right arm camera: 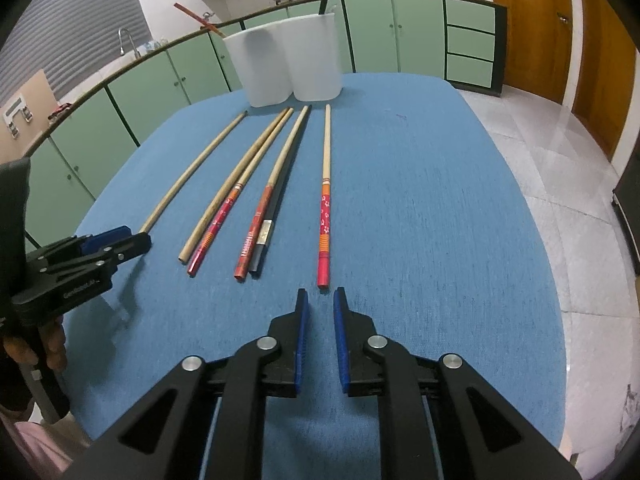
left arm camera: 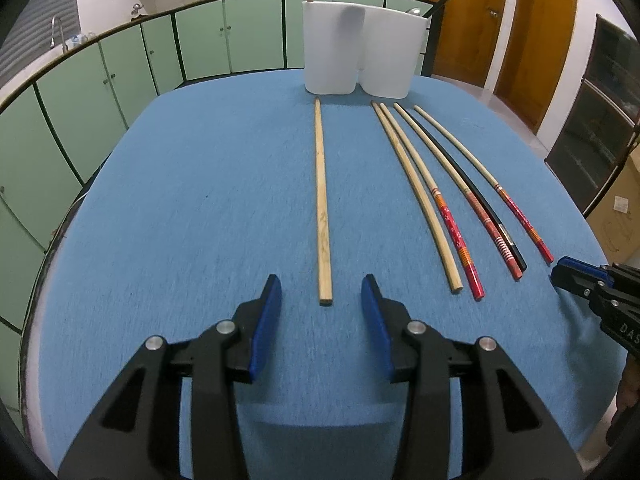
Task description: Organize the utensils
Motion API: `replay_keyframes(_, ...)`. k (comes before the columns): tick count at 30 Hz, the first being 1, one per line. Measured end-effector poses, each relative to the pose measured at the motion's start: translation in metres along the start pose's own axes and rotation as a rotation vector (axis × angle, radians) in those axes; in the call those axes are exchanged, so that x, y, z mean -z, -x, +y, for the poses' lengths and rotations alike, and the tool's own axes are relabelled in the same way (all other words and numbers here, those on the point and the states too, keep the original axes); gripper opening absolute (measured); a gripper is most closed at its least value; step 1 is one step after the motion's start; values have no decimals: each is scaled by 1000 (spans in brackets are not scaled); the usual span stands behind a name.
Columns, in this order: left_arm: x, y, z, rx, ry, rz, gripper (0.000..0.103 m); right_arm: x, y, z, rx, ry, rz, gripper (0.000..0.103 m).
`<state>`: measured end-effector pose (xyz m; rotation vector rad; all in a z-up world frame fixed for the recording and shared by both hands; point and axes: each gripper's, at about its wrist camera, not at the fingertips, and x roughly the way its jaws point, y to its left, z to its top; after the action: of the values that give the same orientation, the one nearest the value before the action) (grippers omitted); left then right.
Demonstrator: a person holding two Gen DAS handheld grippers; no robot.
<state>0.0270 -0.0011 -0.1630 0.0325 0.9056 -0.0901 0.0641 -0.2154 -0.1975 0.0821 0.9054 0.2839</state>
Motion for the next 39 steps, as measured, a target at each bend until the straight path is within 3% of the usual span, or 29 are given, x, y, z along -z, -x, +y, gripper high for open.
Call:
replay_keyframes(6,-1,-4,1,6,16,-1,40,-6,-5,1,13,-1,-9,13)
replay_keyframes(9,-2,-5,1,11,26,-4,34,-8,-9,2,18,1,-12,13)
replay_keyframes(11,-3,-6,1,11,26,-6,19,-9,-11,3,39,13,-13,6)
replay_keyframes(13,-4,-8,2,19,34,-3,6,-9,-10,3,39,6,-14,6)
replay_keyframes(18,-11,-1,2,26,39,-15,6,-13,1,2,25,2,-26,6)
replay_keyframes(30,-66,93,-6,32,-21,-256,6,-62,75,5,19,68,-174,6)
replay_keyframes(39,-115,127,-16,72,-46,-374,6,-119,126,0,-13,96,-313,6)
